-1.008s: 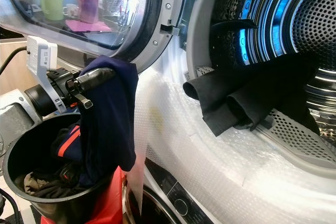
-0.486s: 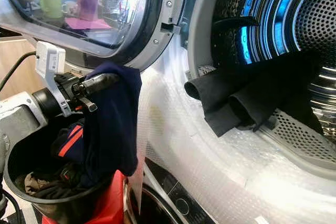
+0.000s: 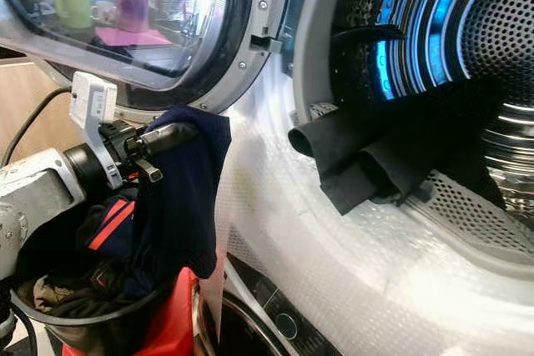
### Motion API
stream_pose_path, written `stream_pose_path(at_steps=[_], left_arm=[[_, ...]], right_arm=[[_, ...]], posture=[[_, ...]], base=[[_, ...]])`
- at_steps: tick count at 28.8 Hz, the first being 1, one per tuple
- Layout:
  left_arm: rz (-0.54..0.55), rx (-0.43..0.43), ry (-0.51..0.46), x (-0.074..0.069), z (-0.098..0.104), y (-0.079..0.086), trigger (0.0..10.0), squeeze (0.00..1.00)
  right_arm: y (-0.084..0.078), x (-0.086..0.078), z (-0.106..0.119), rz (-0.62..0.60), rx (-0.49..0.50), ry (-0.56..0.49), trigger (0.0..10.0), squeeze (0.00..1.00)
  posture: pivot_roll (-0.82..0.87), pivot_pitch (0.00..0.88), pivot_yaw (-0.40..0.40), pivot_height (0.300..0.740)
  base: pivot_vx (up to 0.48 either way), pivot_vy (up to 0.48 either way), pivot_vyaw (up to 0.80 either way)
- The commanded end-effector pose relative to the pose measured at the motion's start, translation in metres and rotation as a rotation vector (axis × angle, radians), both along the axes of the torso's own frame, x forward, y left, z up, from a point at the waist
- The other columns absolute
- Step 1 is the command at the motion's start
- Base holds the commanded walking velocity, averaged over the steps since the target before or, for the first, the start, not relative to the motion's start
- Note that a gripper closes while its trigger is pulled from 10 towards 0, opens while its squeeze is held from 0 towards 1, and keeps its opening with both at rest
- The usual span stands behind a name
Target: Clothes washing
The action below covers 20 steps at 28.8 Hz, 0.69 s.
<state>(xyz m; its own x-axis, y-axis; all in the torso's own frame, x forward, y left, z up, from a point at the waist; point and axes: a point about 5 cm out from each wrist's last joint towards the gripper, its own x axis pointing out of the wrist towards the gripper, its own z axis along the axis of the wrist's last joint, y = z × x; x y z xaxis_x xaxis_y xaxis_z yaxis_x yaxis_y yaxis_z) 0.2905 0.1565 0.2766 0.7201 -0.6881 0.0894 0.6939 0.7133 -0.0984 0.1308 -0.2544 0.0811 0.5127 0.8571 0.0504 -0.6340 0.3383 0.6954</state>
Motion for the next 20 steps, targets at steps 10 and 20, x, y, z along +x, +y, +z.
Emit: stream_pose_path(at_steps=[10,20], left_arm=[[-0.056,0.002,-0.046,0.004,0.008,-0.01,0.0,0.0],[-0.063,0.004,-0.047,0.006,0.006,-0.012,0.0,0.0]], right_arm=[[0.019,-0.031,-0.02,-0.018,0.031,0.109,10.0,0.0],[0.042,-0.047,-0.077,0.37,-0.404,0.274,10.0,0.0]], posture=[[0.09,0.043,-0.175,0.74],[0.1,0.036,-0.181,0.74]], base=[[0.0,0.0,0.0],[0.0,0.0,0.0]])
